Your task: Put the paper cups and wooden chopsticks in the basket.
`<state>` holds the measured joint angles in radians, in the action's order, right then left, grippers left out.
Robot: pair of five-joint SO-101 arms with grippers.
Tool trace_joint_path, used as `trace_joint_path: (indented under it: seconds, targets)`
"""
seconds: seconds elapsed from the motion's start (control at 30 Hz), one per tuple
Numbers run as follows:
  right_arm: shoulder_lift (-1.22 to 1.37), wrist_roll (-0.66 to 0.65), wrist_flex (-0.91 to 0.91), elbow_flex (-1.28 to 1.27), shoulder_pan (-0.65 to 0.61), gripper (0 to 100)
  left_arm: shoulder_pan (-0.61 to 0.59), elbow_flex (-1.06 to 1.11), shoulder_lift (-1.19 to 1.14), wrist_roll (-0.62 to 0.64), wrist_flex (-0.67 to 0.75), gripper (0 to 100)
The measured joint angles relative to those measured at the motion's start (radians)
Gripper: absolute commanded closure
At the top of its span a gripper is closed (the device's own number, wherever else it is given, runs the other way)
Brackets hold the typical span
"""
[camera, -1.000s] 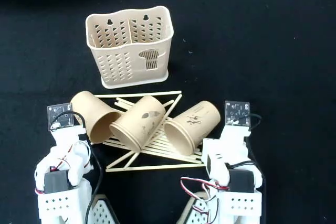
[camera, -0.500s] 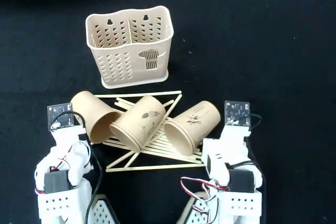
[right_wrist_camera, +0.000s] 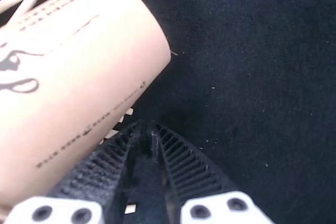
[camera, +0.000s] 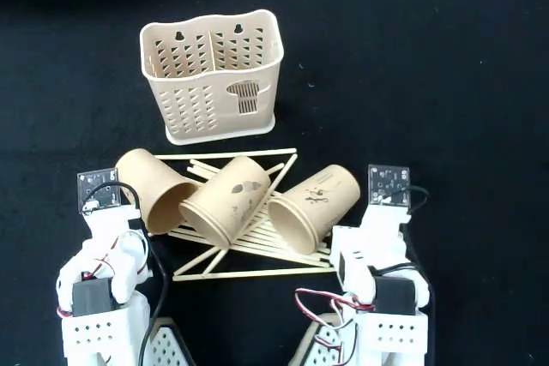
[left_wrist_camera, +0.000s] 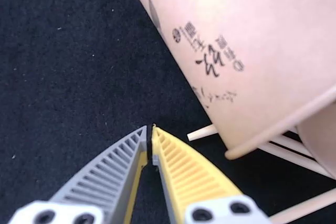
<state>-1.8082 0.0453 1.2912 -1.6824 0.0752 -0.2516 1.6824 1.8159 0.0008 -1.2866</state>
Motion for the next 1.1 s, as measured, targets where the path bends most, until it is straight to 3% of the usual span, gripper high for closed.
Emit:
trace_joint_path:
  seconds: [0.3, 0.6, 0.7, 0.83, 0.93, 1.1]
  targets:
    - [0.000, 0.000, -0.009, 0.106, 0.034, 98.0, 0.000, 0.000, 0.000, 0.000, 0.000, 97]
    - [0.000, -0.003, -0.167, 0.164, 0.091, 97.9, 0.000, 0.000, 0.000, 0.000, 0.000, 97]
    - [0.000, -0.109, -0.229, 0.163, 0.117, 97.9, 0.000, 0.000, 0.000, 0.000, 0.000, 97]
    - [0.000, -0.379, -0.247, 0.137, 0.114, 97.9, 0.000, 0.000, 0.000, 0.000, 0.000, 97]
    - [0.000, -0.442, -0.247, 0.118, 0.104, 96.8, 0.003, 0.000, 0.000, 0.000, 0.000, 97]
    - [0.000, -0.508, -0.173, 0.115, 0.066, 81.0, 0.005, 0.000, 0.000, 0.000, 0.000, 97]
